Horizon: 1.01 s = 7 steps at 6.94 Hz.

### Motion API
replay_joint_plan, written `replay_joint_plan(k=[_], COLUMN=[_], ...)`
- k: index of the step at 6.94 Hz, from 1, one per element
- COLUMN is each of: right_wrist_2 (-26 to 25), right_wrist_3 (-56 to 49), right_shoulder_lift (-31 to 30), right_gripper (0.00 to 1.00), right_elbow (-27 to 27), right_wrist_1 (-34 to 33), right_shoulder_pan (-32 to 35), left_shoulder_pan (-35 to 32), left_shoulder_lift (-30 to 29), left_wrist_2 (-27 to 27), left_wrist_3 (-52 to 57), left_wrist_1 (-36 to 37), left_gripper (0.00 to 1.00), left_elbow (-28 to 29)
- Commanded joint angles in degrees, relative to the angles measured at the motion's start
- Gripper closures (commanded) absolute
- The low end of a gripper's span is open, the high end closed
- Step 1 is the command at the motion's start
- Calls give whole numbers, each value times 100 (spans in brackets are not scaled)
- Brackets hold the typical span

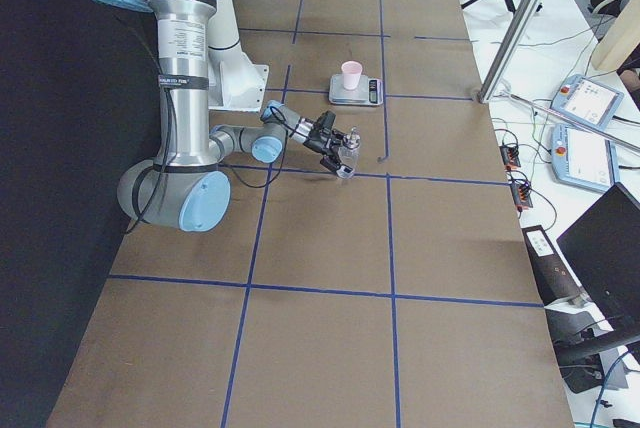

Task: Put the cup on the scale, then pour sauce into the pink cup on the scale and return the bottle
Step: 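Lift the dispenser with the right gripper and carry it over the cup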

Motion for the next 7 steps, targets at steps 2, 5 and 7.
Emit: replay_joint_plan(k=[2,5,7], right_wrist_2=[481,837,785], right_wrist_3=[-967,-2696,-3674], right_shoulder_lift=[204,510,872], right_gripper=[100,100,100], right_elbow=[38,590,566], right_wrist_1=[773,823,805], right_shoulder_pan=[332,729,713], left_shoulder_pan=[0,-9,-87], left_shoulder_lift=[-26,-44,35], left_wrist_2=[-49,-41,-32], left_wrist_3=[-22,4,100], left_wrist_1=[9,0,-9], left_gripper=[0,0,0], left_elbow=[0,0,43])
